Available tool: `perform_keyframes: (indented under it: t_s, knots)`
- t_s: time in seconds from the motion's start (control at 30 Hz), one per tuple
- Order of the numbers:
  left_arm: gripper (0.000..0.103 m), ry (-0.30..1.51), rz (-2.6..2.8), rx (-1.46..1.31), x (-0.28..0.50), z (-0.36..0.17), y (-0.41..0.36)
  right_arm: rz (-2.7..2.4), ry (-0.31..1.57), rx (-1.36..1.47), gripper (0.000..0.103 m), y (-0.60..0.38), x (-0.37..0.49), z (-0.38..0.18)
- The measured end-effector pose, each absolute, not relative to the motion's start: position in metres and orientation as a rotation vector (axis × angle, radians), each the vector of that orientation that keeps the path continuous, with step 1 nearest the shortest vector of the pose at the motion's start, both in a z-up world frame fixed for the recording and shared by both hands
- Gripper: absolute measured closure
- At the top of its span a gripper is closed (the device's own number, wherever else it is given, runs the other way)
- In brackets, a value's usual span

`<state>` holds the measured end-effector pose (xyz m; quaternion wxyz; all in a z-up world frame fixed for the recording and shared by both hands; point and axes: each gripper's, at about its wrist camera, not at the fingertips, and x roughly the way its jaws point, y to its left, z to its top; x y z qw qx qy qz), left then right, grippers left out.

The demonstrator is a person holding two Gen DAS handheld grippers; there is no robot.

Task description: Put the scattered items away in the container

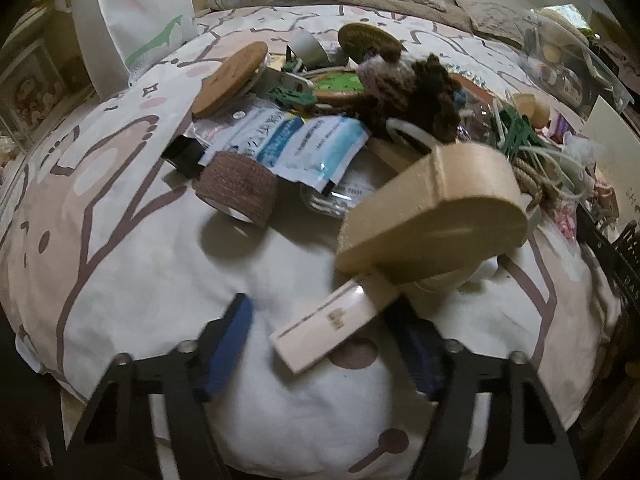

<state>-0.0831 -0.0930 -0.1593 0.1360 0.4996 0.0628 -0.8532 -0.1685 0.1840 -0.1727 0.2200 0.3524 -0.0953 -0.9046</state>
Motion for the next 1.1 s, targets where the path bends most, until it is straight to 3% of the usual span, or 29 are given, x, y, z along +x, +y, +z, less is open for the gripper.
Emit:
perform_keyframes:
  t_s: [0.07, 0.4, 1.1]
  knots:
    - [0.051, 0.174, -2.480, 1.444, -0.082, -0.158, -0.092, -2.504, -0.259, 0.969, 0.080, 0.184, -0.168, -0.172]
    - [0.051, 0.059, -2.503, 1.461, -0.081, -0.156, -0.083, -2.505, -0.265, 0.954, 0.080, 0.184, -0.167, -0.175]
    - [0.052, -0.009, -2.606, 1.367, -0.070, -0.124, -0.070, -2.488, -0.264, 0.885, 0.080, 0.183, -0.158, -0.169]
